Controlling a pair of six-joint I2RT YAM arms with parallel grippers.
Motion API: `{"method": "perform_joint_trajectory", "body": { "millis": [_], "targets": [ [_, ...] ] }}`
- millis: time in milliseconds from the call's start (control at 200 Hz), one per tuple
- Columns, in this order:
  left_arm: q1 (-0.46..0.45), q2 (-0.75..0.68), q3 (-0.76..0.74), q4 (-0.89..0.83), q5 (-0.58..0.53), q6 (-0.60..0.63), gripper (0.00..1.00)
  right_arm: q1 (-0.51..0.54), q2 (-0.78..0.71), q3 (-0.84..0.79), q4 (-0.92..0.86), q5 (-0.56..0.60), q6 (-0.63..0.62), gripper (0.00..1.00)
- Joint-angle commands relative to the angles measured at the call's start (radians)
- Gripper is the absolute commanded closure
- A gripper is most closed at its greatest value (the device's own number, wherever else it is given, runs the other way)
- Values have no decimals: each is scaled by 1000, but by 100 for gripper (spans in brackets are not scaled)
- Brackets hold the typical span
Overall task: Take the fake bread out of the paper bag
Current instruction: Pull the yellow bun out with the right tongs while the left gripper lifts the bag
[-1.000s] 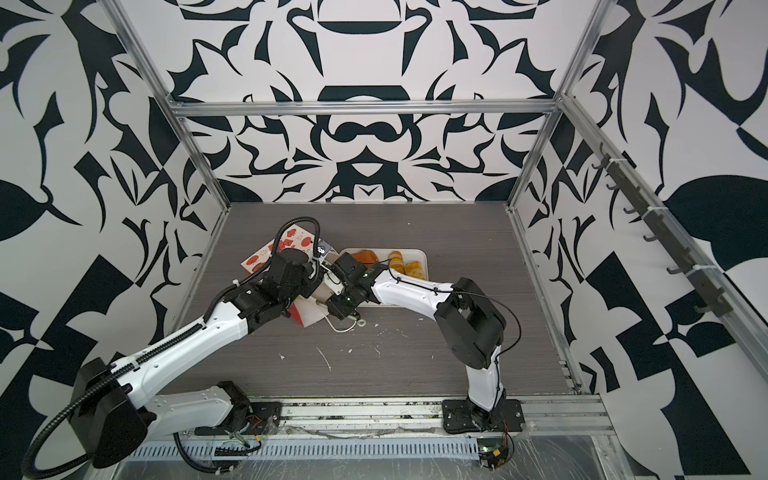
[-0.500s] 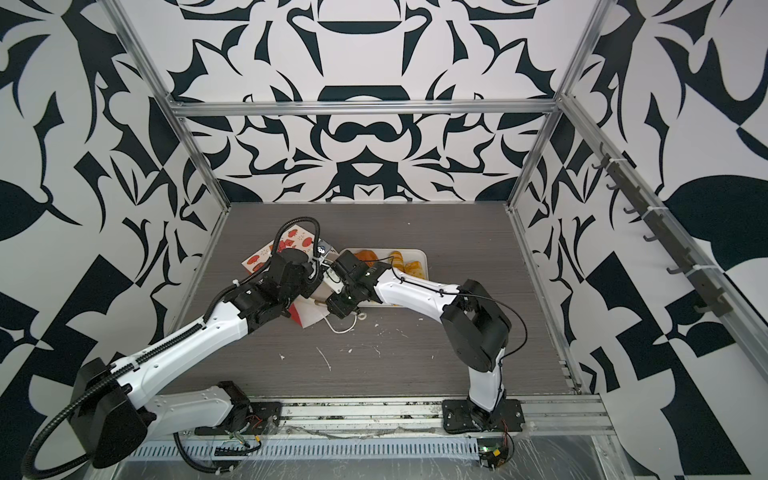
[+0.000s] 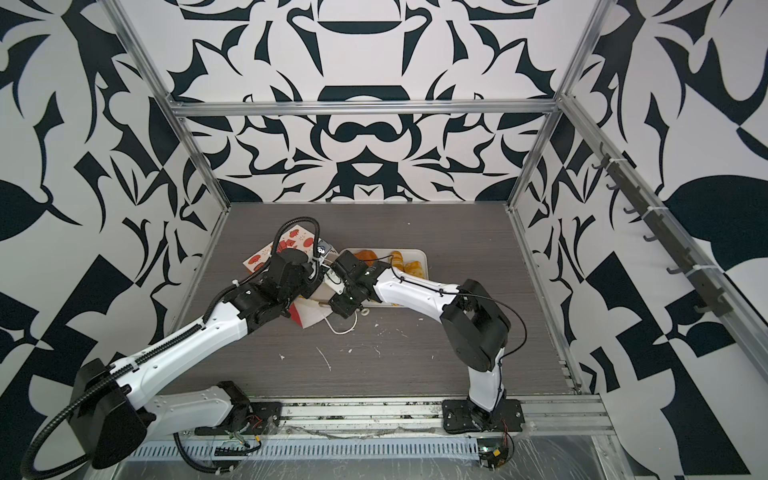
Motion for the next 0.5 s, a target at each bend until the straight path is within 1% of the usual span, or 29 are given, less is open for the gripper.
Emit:
{"method": "perform_joint_trajectory", "body": {
  "millis": [0,250,385,495],
  "targets": [
    [2,-15,26,1,15,-18,100,-3,5,64,20,23,1,38],
    [1,-14,25,3,18,-19,100,-2,29,88,50,37,23,39],
    [1,-10,24,6,21,-19,100,-3,44,93,65,18,26,42],
    [1,-11,23,6,21,-20,100,-3,59,109,44,35,32,44]
  ]
}}
